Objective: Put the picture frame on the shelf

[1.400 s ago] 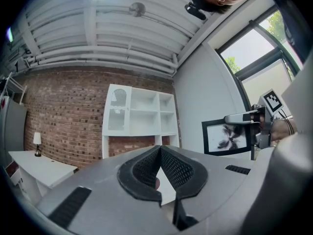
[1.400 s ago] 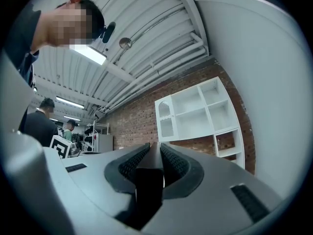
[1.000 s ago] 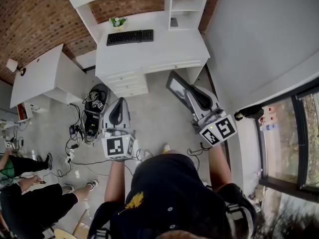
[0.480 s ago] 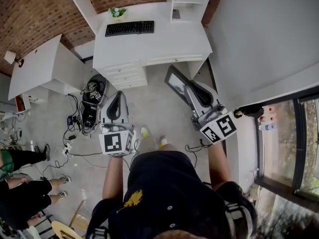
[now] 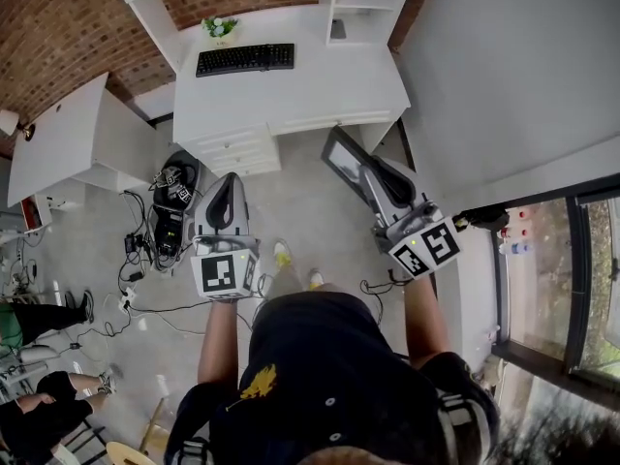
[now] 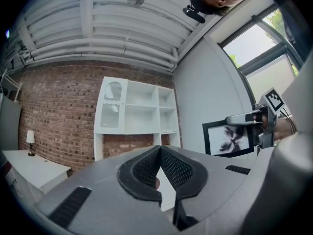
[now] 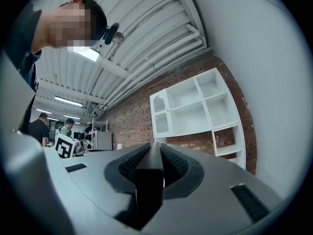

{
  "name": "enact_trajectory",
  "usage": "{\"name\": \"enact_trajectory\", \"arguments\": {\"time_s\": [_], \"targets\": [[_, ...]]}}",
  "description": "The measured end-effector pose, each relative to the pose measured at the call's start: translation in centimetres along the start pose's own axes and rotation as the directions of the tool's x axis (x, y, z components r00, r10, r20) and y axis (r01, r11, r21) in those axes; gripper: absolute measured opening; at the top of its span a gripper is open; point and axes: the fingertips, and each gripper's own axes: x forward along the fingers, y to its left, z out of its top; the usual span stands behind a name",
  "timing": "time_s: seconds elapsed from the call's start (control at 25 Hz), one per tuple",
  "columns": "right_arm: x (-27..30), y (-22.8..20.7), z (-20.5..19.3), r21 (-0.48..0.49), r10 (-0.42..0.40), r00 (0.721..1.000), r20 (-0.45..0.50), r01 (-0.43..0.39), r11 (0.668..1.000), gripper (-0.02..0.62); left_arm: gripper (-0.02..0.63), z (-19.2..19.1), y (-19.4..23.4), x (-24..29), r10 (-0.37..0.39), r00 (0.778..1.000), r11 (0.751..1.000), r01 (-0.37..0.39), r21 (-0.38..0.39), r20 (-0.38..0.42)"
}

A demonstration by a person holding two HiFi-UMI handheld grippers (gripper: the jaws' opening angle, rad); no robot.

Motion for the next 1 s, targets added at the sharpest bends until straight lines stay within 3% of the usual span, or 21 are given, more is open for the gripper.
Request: {"name": "enact_trajectory", "arguments": {"time_s": [0.4, 1.0], "targets": [[6.4, -0.6, 1.5, -0.036, 0.004, 1.000, 0.015, -0.003, 0.999, 0.069, 0.018, 1.1, 5.3, 4.5, 0.008, 0.999, 1.000, -0.007, -0.021, 0.040], [14.2, 1.4, 0.9, -0.035, -0.005, 1.000, 0.018, 0.006, 0.999, 0.069, 0.018, 1.4, 13.2, 7.1, -0.027, 0.999, 1.000, 0.027, 0.004, 0.039]]}}
